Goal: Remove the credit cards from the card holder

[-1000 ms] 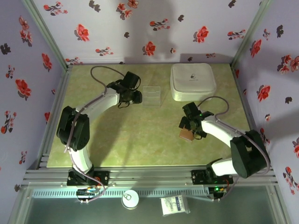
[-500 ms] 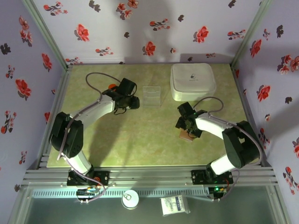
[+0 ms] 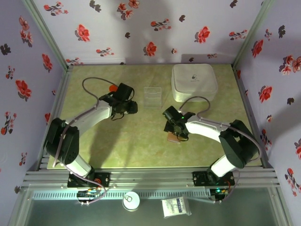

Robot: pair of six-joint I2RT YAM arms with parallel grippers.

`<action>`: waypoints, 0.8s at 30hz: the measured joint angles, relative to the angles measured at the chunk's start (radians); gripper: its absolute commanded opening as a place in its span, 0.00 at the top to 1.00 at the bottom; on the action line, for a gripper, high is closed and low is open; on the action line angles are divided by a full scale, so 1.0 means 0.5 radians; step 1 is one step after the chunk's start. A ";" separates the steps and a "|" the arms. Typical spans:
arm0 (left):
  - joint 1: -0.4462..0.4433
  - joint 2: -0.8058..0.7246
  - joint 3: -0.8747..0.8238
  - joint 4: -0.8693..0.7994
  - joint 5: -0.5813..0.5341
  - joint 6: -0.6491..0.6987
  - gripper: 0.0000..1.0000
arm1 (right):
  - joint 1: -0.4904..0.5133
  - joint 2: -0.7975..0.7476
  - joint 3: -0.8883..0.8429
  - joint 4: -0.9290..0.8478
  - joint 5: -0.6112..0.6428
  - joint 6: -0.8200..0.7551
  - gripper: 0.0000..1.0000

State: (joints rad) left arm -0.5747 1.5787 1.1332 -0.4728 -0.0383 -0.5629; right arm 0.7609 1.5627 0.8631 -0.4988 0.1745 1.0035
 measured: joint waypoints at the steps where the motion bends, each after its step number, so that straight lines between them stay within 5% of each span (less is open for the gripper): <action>1: 0.024 -0.048 -0.041 0.007 0.008 -0.006 0.60 | 0.051 0.041 0.050 -0.002 0.003 0.017 0.23; 11: 0.282 -0.364 -0.355 0.015 0.051 -0.014 0.60 | 0.432 0.598 0.624 -0.047 0.011 0.075 0.17; 24: 0.335 -0.411 -0.385 0.018 0.101 -0.014 0.60 | 0.340 0.729 0.864 -0.279 0.146 -0.076 0.10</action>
State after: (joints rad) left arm -0.4072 1.3731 0.9405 -0.4641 0.0124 -0.5697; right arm 0.9306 1.9274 1.2949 -0.6384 0.2478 0.9657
